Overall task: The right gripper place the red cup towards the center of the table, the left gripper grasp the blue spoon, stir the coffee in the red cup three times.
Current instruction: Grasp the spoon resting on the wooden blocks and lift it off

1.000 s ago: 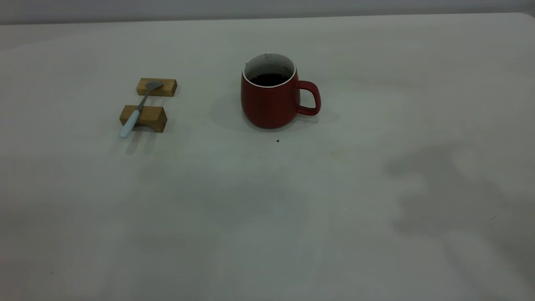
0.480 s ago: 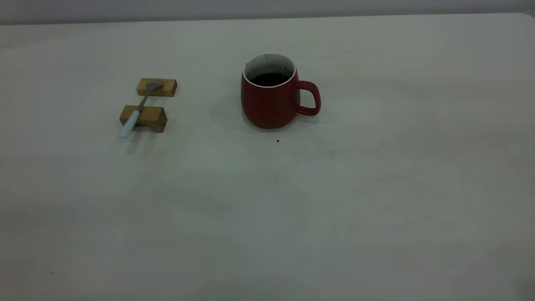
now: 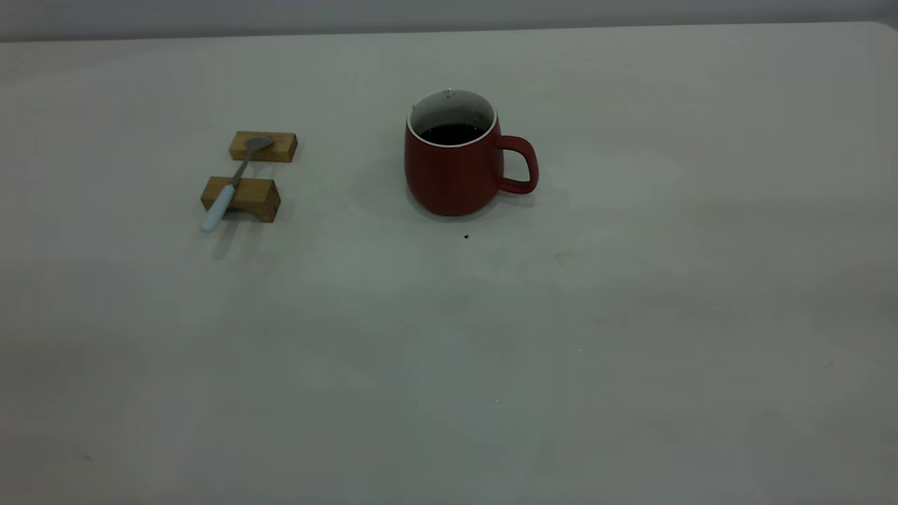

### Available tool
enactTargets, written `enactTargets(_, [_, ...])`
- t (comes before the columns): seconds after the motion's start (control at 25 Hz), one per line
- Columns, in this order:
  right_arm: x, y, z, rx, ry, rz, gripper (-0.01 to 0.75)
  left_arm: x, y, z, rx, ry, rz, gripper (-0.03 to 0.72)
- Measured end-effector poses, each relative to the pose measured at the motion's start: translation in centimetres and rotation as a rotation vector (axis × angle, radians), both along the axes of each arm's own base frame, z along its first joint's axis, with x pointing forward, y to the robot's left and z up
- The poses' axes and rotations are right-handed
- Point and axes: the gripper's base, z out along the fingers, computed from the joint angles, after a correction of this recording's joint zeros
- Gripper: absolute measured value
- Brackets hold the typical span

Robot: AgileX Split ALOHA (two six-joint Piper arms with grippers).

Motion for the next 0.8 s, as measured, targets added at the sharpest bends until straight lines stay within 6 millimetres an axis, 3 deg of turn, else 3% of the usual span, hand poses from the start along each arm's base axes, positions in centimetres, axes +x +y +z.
enactTargets(0.24, [-2.0,-0.2,0.0,0.002,-0.119,-0.005,0.461,0.0,0.0,0.0,0.0,0.0,0.0,0.245])
enactTargets(0.8, [-2.2,-0.3,-0.2,-0.001,-0.096,-0.011,0.46,0.0,0.0,0.0,0.0,0.0,0.0,0.245])
